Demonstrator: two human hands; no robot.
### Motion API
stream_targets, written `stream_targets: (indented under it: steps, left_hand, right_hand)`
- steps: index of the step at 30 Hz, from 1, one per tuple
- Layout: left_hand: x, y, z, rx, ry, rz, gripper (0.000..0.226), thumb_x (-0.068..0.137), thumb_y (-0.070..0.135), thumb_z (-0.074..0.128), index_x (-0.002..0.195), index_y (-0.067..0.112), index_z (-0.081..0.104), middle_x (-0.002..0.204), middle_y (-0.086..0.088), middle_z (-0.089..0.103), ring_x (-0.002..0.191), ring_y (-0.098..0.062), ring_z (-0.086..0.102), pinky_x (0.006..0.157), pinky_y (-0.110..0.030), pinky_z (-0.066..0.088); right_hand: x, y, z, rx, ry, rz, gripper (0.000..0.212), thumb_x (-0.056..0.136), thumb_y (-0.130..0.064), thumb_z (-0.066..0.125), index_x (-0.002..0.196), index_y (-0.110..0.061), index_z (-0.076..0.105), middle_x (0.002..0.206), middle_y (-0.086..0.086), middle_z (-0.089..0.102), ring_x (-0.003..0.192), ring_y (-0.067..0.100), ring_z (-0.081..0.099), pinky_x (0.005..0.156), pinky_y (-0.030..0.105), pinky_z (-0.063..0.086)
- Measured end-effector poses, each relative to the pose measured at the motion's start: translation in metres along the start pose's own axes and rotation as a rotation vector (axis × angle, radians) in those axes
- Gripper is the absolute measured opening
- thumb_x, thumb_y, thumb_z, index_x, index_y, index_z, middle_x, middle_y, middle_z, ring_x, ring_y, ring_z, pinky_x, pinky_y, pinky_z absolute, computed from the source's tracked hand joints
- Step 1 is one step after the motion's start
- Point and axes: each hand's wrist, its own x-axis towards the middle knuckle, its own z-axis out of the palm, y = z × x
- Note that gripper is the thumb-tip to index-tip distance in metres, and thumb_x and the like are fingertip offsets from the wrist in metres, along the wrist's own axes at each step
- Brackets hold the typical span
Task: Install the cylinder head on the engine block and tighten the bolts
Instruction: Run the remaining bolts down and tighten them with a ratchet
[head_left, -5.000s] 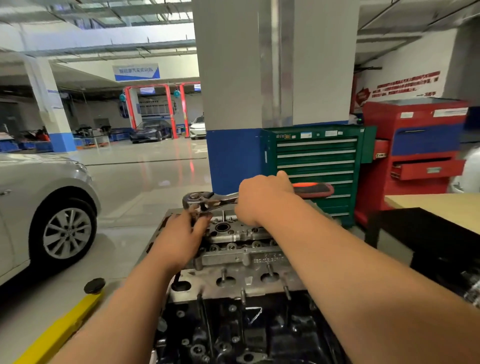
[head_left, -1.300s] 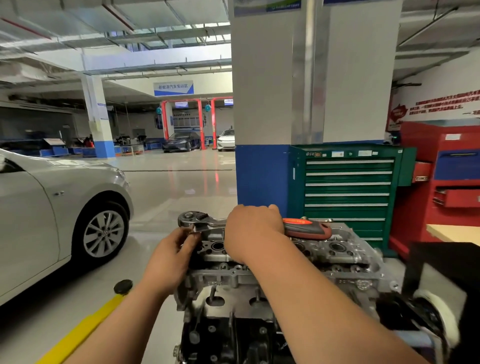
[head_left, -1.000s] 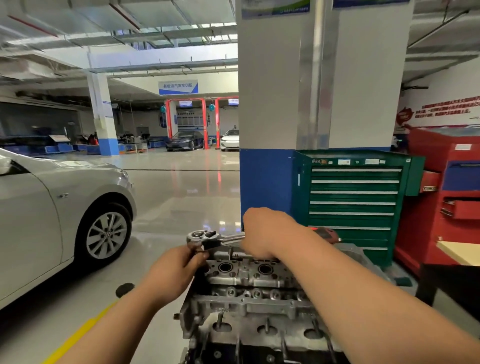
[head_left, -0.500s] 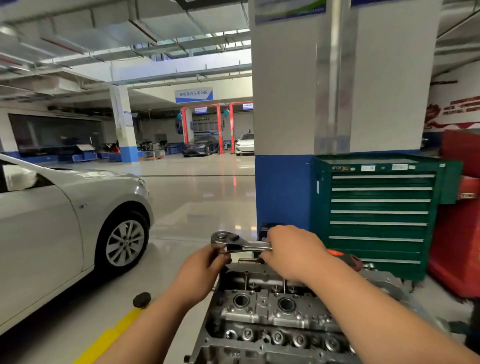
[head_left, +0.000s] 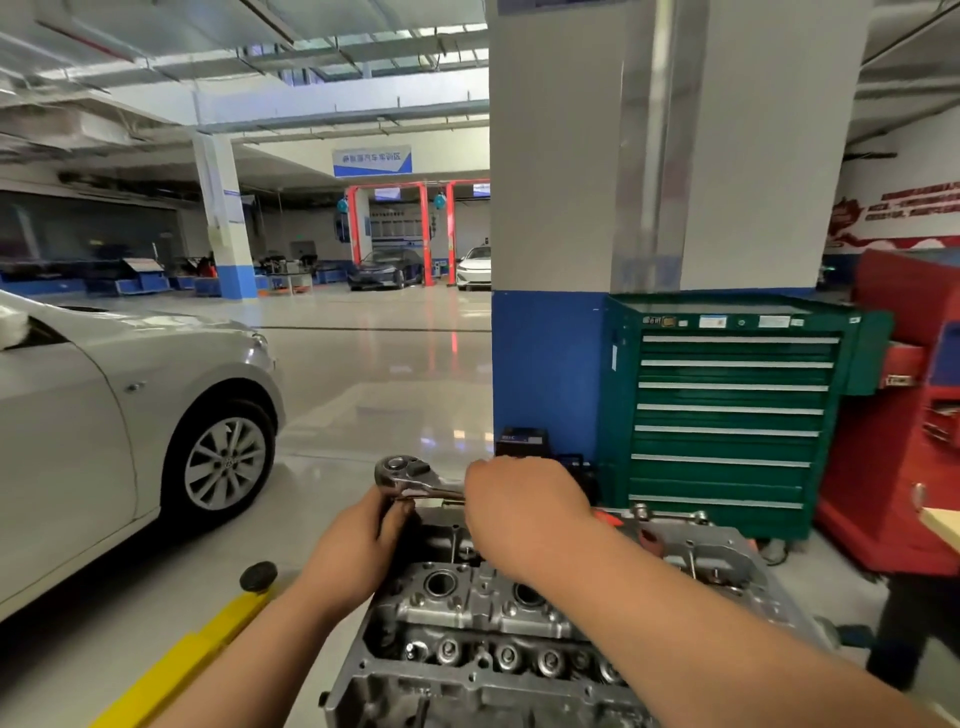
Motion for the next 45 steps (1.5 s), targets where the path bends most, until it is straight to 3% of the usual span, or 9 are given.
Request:
stream_targets:
  steps: [9, 15, 21, 26, 31, 36, 38, 41, 45]
  left_hand:
    - [0.000, 0.005, -0.007, 0.038, -0.092, 0.062, 0.015, 0.096, 0.027, 0.053, 0.106, 0.025, 0.064, 0.102, 0.011, 0.069, 0.096, -0.008, 0.064, 0.086, -0.036, 0.051]
    - [0.010, 0.010, -0.009, 0.042, -0.092, -0.025, 0.014, 0.097, 0.032, 0.053, 0.110, 0.028, 0.057, 0.107, 0.005, 0.066, 0.096, -0.012, 0.061, 0.083, -0.029, 0.046]
    - [0.011, 0.012, -0.014, 0.057, -0.135, -0.059, 0.043, 0.097, 0.037, 0.054, 0.134, 0.015, 0.050, 0.116, -0.003, 0.064, 0.109, -0.022, 0.060, 0.088, -0.029, 0.044]
    - [0.004, 0.014, -0.009, 0.067, -0.162, 0.021, 0.013, 0.097, 0.038, 0.053, 0.102, 0.026, 0.055, 0.098, 0.004, 0.067, 0.094, -0.016, 0.063, 0.080, -0.030, 0.047]
    - [0.003, 0.008, -0.006, 0.023, -0.146, -0.013, 0.010, 0.097, 0.038, 0.051, 0.105, 0.032, 0.050, 0.100, 0.015, 0.061, 0.095, -0.008, 0.059, 0.080, -0.026, 0.044]
    - [0.010, 0.037, 0.015, -0.337, 0.207, -0.223, 0.053, 0.080, 0.012, 0.069, 0.121, 0.030, 0.039, 0.096, 0.009, 0.064, 0.082, -0.003, 0.061, 0.071, -0.020, 0.046]
    - [0.016, 0.044, 0.020, -0.331, 0.294, -0.237, 0.042, 0.079, 0.009, 0.068, 0.113, 0.025, 0.048, 0.089, 0.005, 0.066, 0.080, -0.013, 0.064, 0.066, -0.026, 0.048]
    - [0.021, 0.045, 0.020, -0.251, 0.285, -0.231, 0.015, 0.082, 0.019, 0.067, 0.088, 0.021, 0.054, 0.080, 0.005, 0.064, 0.074, -0.014, 0.061, 0.054, -0.022, 0.038]
    - [0.023, 0.044, 0.004, -0.130, 0.156, -0.205, 0.016, 0.081, 0.018, 0.068, 0.076, 0.021, 0.052, 0.077, 0.004, 0.059, 0.066, -0.010, 0.053, 0.054, -0.022, 0.035]
  right_hand:
    - [-0.016, -0.028, -0.018, -0.068, -0.124, -0.053, 0.028, 0.092, -0.002, 0.046, 0.118, -0.006, 0.055, 0.118, 0.012, 0.058, 0.107, 0.034, 0.058, 0.069, 0.038, 0.036]
    - [0.010, -0.006, -0.018, -0.036, -0.085, -0.034, 0.016, 0.096, -0.011, 0.049, 0.081, -0.015, 0.044, 0.072, 0.001, 0.036, 0.072, 0.025, 0.045, 0.063, 0.037, 0.040]
    - [0.040, 0.040, -0.006, -0.078, -0.077, -0.110, 0.025, 0.100, -0.026, 0.041, 0.110, -0.012, 0.059, 0.102, 0.006, 0.059, 0.084, 0.026, 0.054, 0.065, 0.034, 0.039]
    - [0.062, 0.056, 0.015, -0.115, -0.099, -0.129, 0.024, 0.100, -0.021, 0.037, 0.117, -0.018, 0.054, 0.112, 0.005, 0.061, 0.096, 0.026, 0.055, 0.079, 0.036, 0.031]
    - [0.076, 0.042, 0.025, -0.168, 0.030, -0.143, 0.020, 0.097, -0.015, 0.039, 0.113, -0.015, 0.051, 0.111, 0.008, 0.059, 0.098, 0.028, 0.055, 0.078, 0.037, 0.031]
    - [0.060, 0.038, 0.030, -0.229, 0.055, -0.082, 0.027, 0.092, -0.009, 0.044, 0.118, -0.011, 0.051, 0.105, 0.007, 0.063, 0.091, 0.027, 0.060, 0.072, 0.034, 0.030]
    - [0.052, 0.032, 0.028, -0.207, 0.027, -0.012, 0.032, 0.093, -0.010, 0.046, 0.124, -0.010, 0.050, 0.115, 0.008, 0.062, 0.103, 0.028, 0.059, 0.079, 0.036, 0.033]
    - [0.042, 0.020, 0.019, -0.165, -0.058, 0.087, 0.034, 0.093, -0.012, 0.048, 0.127, -0.010, 0.050, 0.127, 0.008, 0.057, 0.113, 0.028, 0.054, 0.094, 0.040, 0.034]
    - [0.016, 0.000, 0.013, -0.076, -0.091, 0.138, 0.036, 0.092, -0.016, 0.050, 0.127, -0.009, 0.050, 0.126, 0.008, 0.057, 0.115, 0.029, 0.053, 0.092, 0.040, 0.031]
